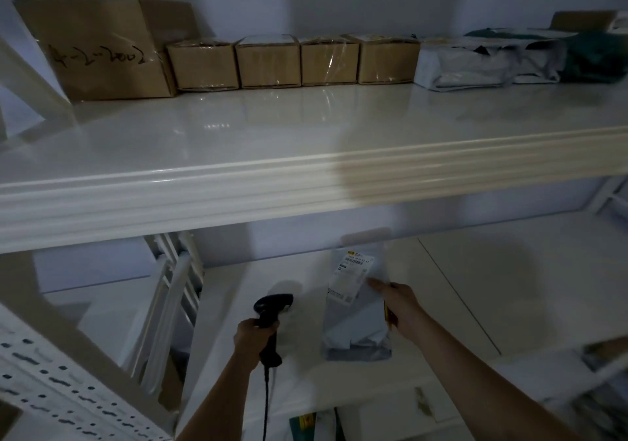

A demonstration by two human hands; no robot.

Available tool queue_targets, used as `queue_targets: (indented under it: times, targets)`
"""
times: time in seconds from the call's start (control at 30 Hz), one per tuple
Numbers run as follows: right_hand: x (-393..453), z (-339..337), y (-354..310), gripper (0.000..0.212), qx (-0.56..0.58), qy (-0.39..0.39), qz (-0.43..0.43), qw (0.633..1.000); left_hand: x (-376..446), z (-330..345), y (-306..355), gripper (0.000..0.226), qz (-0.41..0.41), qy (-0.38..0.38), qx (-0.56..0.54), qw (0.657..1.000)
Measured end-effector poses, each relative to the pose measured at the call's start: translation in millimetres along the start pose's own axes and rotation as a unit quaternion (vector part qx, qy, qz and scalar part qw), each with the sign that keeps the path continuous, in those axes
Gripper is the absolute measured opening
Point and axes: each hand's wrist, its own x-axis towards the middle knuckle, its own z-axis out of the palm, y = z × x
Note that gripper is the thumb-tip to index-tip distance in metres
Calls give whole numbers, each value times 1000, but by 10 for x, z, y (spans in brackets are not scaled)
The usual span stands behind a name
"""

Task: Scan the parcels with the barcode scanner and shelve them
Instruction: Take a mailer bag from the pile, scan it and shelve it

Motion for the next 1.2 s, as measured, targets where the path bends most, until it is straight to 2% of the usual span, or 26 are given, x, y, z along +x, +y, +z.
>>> queue_targets:
  times: [0.13, 0.23, 0.27, 0.4, 0.47, 0.53, 0.63, 0.7, 0.8, 0.9, 0.97, 1.03, 1.07, 1.13, 1.2]
  targets:
    - [-173, -238, 66, 45, 34, 23, 27, 999, 22, -6, -66, 33, 21, 33, 65, 997]
    - [-275, -422, 198, 87, 58, 36, 53, 996, 64, 41, -118, 39, 22, 66, 128, 989]
    - [-292, -490, 247, 91, 63, 42, 53, 996, 45, 88, -143, 41, 26, 83, 144, 986]
    - [-550, -696, 278, 66, 64, 72, 47, 994, -228, 288, -69, 62, 118, 209, 234, 942]
    - [-694, -867, 253, 62, 80, 73, 36, 993, -513, 414, 221, 56, 222, 167, 249, 928]
    - [-821, -1073, 174, 52, 111, 49, 23, 992, -849, 673, 502, 64, 372, 46, 255, 891]
    - [-1043, -1461, -29, 40, 122, 41, 48, 990, -1421, 1187, 795, 89, 557, -129, 243, 783]
    - [-1198, -1829, -164, 41, 90, 64, 71, 991, -1822, 1531, 947, 79, 631, -192, 193, 727]
    - [-1413, -2466, -235, 52, 35, 106, 105, 988, -2402, 1984, 1203, 50, 688, -205, 138, 683]
    - [-1752, -3197, -386, 44, 73, 135, 65, 986, -2981, 2503, 1543, 47, 697, -186, 112, 684]
    - [-2022, -3656, -584, 41, 52, 168, -6, 984, -3323, 2833, 1818, 43, 675, -184, 97, 708]
    - [-2303, -4061, -790, 40, -27, 236, -101, 966, -3633, 3123, 2118, 44, 646, -182, 92, 736]
    - [-2441, -4230, -886, 42, -58, 224, -150, 961, -3783, 3253, 2264, 45, 646, -178, 93, 736]
    - [-2738, -4498, -1028, 58, -173, 157, -219, 947, -4069, 3508, 2543, 45, 669, -167, 102, 717]
    - [-2914, -4720, -1110, 81, -319, 142, -266, 899, -4340, 3739, 2795, 45, 696, -158, 107, 692]
